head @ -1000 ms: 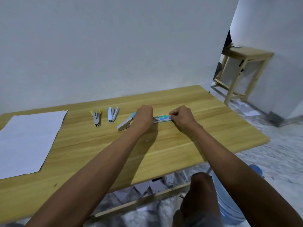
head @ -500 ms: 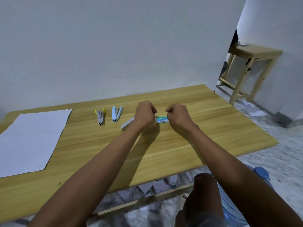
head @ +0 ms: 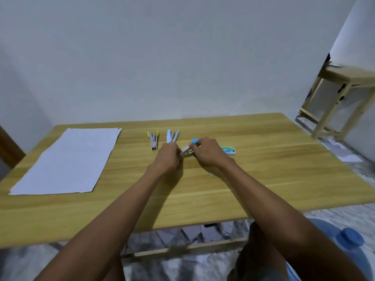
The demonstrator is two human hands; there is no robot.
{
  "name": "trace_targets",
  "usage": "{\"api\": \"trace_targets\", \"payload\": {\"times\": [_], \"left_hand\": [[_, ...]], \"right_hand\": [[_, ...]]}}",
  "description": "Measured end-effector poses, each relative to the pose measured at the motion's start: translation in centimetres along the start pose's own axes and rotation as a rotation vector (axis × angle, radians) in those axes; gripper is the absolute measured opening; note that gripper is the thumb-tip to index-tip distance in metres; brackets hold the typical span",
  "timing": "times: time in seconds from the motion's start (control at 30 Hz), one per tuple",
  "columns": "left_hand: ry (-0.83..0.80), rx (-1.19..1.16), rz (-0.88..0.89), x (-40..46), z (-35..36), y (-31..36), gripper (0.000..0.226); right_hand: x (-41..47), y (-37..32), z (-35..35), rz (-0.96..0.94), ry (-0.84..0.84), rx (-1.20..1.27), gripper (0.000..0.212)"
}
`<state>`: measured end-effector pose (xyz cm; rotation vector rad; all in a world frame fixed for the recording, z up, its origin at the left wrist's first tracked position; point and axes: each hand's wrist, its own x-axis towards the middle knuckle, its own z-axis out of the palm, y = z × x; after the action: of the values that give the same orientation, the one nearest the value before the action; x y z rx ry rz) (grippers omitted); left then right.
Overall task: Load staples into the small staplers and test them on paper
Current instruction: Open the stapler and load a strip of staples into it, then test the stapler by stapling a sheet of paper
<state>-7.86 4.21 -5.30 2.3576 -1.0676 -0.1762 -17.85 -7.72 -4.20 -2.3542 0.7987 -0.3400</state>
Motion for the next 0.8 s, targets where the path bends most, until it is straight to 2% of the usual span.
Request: {"api": "trace_targets", "payload": {"times": [0.07,0.17,0.27,0.33,0.37,0.43,0.53,0.6,0.63,0.7,0.8], "left_hand": [[0.08,-0.016,0.023,0.2,-0.1,-0.5,0.016],[0.181,-0.03,0.076,0.8,-1.6,-0.9,0.011],[0.217,-0.129,0.086,0.6,-4.9,-1.6,0.025],[0.263,-0.175,-0.031,0.7,-7.3,-4.4,0.046],[0.305,-0.149,-0.11,0.6,-8.4,-6.6,0.047],[0.367,-0.019,-0.317,-0.2,-10.4,-12.0,0.036],[0.306,0.187,-0.603,-2.8,-12.4,-18.5,0.035],[0.253,0.257,-0.709,-4.7,-13.1,-20.6,0.039],[0.24,0.286,-0.72,-5.4,-13.2,-21.3,0.04],[0.24,0.347,-0.695,-6.3,-13.0,-22.1,0.042],[0.247,0.395,-0.685,-6.8,-12.9,-21.5,0.044]], "right_hand": [[0.5,-0.7,0.4,0.107,0.017,0.151,0.05],[1.7,-2.4,0.9,0.269,-0.101,0.689,0.06],[2.6,-4.7,1.2,0.207,-0.088,1.169,0.04],[3.1,-6.1,1.3,0.187,-0.107,1.355,0.029],[3.4,-6.4,1.4,0.19,-0.161,1.404,0.025],[3.7,-7.3,1.8,0.173,-0.327,1.378,0.029],[3.9,-8.7,3.2,0.12,-0.509,1.267,0.058],[4.2,-9.8,4.7,0.121,-0.582,1.229,0.082],[4.4,-10.4,5.6,0.125,-0.613,1.209,0.087],[4.6,-11.7,7.3,0.125,-0.665,1.168,0.084],[4.6,-13.6,9.4,0.092,-0.692,1.099,0.068]]}}
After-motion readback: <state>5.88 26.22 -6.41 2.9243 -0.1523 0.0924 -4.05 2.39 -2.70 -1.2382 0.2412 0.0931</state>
